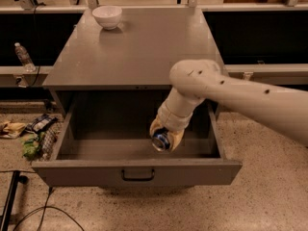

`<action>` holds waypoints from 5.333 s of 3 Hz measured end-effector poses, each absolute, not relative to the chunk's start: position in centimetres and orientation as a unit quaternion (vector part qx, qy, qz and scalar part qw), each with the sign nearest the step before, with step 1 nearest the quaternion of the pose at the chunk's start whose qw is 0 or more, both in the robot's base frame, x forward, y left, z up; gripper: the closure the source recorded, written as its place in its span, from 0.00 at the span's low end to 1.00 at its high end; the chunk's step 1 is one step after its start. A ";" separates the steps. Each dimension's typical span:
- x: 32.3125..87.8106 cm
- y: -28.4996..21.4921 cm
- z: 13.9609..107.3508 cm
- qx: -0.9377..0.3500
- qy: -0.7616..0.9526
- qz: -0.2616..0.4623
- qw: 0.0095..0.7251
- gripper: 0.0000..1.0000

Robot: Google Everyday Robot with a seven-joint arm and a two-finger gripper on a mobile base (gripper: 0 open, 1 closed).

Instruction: Pick pepsi can from top drawer and place on counter

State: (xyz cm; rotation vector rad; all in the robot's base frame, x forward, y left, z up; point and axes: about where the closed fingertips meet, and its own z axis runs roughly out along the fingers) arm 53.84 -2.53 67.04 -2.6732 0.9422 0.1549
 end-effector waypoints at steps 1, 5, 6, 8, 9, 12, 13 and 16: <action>52.5 -4.0 72.3 -0.909 0.371 0.062 0.181 1.00; 55.9 -4.0 91.2 -0.900 0.354 -0.019 0.254 1.00; 56.0 -4.0 91.2 -0.901 0.353 -0.018 0.253 1.00; 63.5 -1.1 92.3 -0.922 0.306 -0.041 0.233 1.00; 66.3 0.0 92.4 -0.927 0.294 -0.051 0.228 1.00; 71.3 2.4 86.9 -0.935 0.290 0.013 0.202 0.75; 71.9 2.3 85.8 -0.937 0.299 0.019 0.181 0.53; 73.4 2.6 84.4 -0.940 0.305 0.016 0.155 0.00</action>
Offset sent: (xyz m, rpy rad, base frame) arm -0.0299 -0.0502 0.1929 0.4070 0.0771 -0.3080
